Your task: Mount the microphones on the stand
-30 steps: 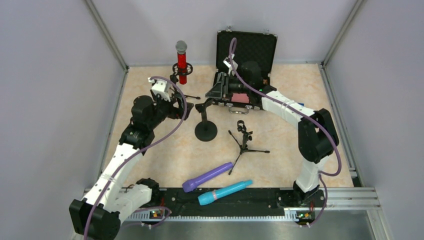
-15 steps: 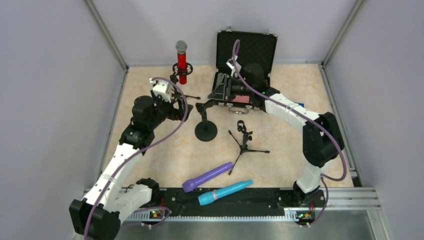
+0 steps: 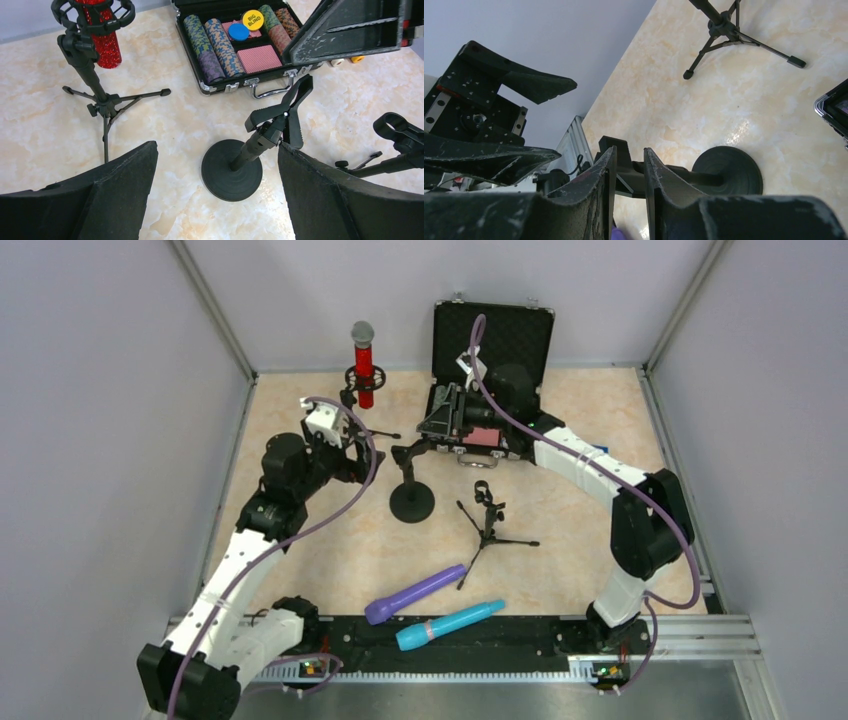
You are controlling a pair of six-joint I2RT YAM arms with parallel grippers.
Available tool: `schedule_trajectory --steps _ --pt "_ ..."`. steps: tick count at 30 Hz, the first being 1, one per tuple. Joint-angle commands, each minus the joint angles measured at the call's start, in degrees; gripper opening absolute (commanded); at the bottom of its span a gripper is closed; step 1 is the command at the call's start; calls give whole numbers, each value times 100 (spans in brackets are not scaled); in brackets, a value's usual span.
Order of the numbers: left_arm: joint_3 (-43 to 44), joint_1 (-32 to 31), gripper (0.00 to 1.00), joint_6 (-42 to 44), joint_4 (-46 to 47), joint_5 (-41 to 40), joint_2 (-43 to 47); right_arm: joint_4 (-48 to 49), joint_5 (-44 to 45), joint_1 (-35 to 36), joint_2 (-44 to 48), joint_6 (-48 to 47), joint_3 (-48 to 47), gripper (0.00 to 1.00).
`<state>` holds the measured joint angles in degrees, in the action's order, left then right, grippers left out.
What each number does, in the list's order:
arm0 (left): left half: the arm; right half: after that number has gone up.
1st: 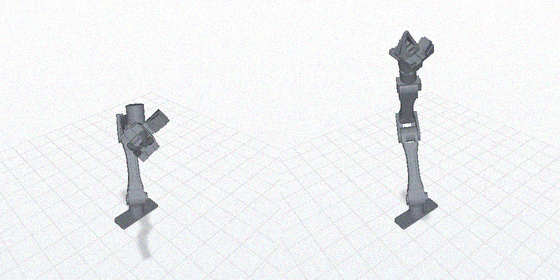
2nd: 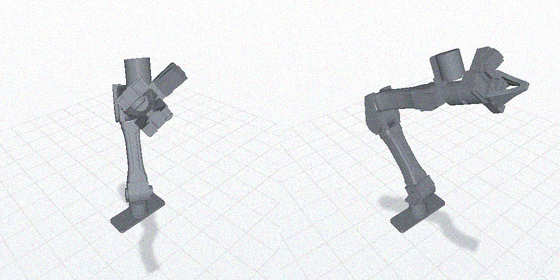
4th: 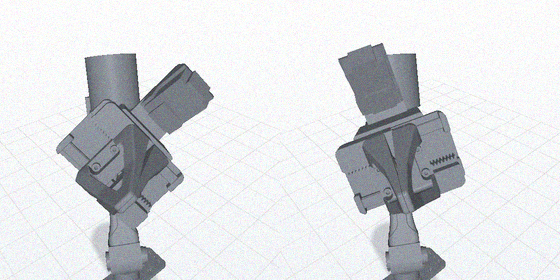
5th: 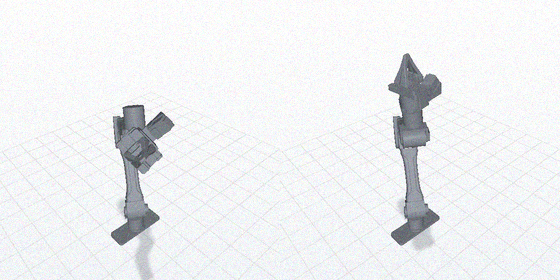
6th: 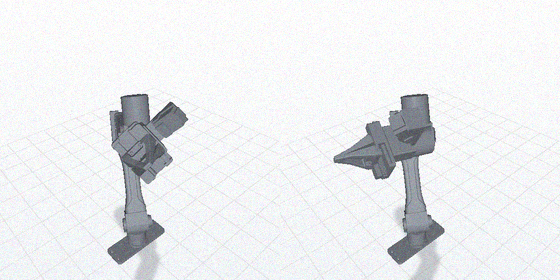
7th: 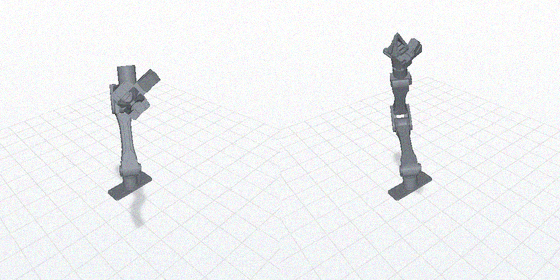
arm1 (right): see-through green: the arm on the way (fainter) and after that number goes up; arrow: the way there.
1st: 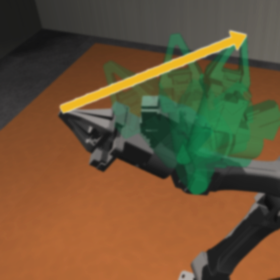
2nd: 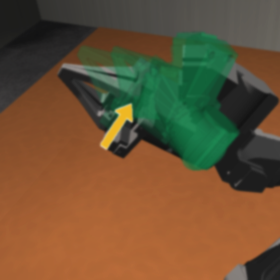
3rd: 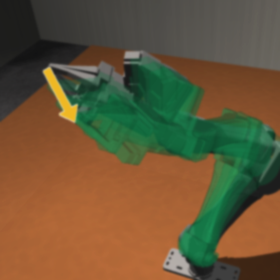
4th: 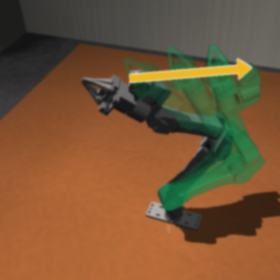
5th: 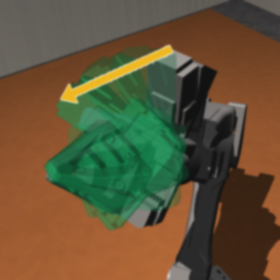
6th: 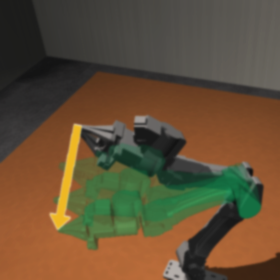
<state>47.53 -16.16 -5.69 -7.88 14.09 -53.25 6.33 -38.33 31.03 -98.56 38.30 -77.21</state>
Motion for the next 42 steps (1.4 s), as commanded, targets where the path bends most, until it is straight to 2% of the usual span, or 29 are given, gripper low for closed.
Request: schedule_trajectory --steps 1,12,20,25,35,42 --pt "186 26 94 204 179 241 295 103 116 48 274 -173 -82 26" --pt "80 26 94 225 541 1182 734 -272 -52 53 112 -286 -130 26" --pt "7 26 94 40 1258 1969 907 -544 -135 53 275 -439 -25 25" --pt "37 26 94 41 1328 2078 840 -558 10 52 445 -473 40 25" --pt "-64 26 93 -1 1077 2237 755 -540 743 35 889 -715 40 38" --pt "-321 24 92 -230 893 2386 841 -148 1188 -142 1498 -675 609 51"
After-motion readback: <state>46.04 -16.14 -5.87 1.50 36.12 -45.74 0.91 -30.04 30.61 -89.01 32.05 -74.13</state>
